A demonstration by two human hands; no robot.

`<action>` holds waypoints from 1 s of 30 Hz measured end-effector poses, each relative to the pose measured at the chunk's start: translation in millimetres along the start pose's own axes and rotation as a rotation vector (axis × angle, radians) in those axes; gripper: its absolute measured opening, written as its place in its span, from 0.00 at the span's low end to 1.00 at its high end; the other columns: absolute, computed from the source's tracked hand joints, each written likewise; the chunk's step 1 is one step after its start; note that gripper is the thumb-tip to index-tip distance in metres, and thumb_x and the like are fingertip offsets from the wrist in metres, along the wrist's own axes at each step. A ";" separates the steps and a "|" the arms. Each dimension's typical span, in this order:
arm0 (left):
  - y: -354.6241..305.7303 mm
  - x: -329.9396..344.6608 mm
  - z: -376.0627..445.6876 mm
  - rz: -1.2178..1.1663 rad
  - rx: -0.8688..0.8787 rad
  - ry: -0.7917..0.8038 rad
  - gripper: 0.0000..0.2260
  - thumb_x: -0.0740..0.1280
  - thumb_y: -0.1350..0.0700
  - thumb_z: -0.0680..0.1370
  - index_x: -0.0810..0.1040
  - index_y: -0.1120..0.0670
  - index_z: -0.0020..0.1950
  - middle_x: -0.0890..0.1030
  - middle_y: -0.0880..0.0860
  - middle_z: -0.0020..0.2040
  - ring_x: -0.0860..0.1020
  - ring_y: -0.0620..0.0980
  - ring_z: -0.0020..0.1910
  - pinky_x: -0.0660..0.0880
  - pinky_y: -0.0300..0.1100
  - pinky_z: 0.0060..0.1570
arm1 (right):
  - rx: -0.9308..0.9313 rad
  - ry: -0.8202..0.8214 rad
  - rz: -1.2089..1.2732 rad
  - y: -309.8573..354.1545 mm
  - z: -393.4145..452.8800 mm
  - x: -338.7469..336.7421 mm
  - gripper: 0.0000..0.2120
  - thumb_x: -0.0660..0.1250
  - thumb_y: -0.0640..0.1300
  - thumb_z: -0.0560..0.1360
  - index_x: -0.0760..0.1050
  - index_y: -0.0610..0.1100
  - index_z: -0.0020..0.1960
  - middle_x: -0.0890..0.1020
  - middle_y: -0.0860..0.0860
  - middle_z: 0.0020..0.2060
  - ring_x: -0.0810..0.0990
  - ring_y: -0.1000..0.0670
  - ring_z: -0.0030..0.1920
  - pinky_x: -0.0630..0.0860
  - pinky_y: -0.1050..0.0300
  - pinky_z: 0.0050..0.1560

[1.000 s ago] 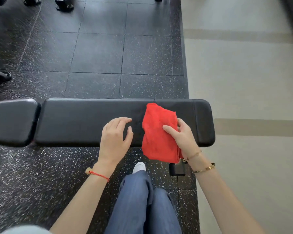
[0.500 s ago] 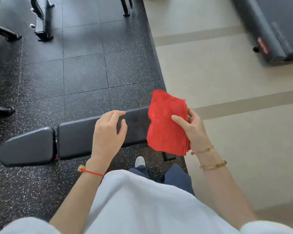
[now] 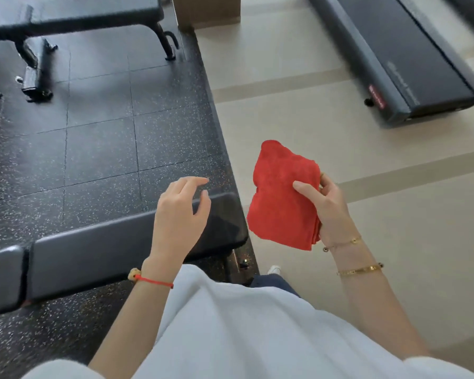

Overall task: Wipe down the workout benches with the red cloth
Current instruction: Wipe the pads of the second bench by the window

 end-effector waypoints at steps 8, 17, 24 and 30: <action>-58.5 61.7 34.8 -0.022 -0.098 -0.002 0.10 0.64 0.58 0.80 0.79 0.54 0.61 0.81 0.50 0.57 0.78 0.50 0.58 0.75 0.52 0.60 | -0.014 -0.015 -0.005 43.5 72.0 -86.3 0.18 0.72 0.40 0.72 0.75 0.44 0.61 0.84 0.46 0.52 0.83 0.44 0.53 0.81 0.49 0.52; -54.9 97.6 122.0 0.005 -0.207 -0.113 0.11 0.64 0.58 0.80 0.80 0.54 0.61 0.82 0.50 0.58 0.79 0.52 0.55 0.76 0.50 0.59 | 0.028 0.073 -0.039 70.8 192.0 -83.2 0.18 0.72 0.40 0.72 0.75 0.42 0.62 0.84 0.44 0.54 0.83 0.44 0.53 0.81 0.50 0.51; -24.4 113.6 253.2 0.009 -0.265 -0.182 0.11 0.64 0.58 0.80 0.80 0.54 0.61 0.82 0.50 0.57 0.79 0.50 0.58 0.76 0.51 0.60 | 0.025 0.187 -0.053 123.3 330.9 -17.7 0.18 0.71 0.39 0.73 0.75 0.42 0.61 0.84 0.44 0.52 0.83 0.44 0.50 0.81 0.50 0.50; -0.9 92.2 380.9 0.061 -0.260 -0.232 0.11 0.65 0.59 0.80 0.80 0.54 0.61 0.82 0.51 0.57 0.79 0.52 0.57 0.75 0.50 0.61 | 0.013 0.270 -0.030 188.9 439.8 60.9 0.17 0.70 0.37 0.73 0.75 0.41 0.61 0.84 0.44 0.50 0.83 0.44 0.49 0.81 0.48 0.53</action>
Point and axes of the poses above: each hand's wrist, its own z-axis towards the middle knuckle, its own x-axis out of the palm, y = z × x, the point moved 6 cm from there along z, towards the middle knuckle
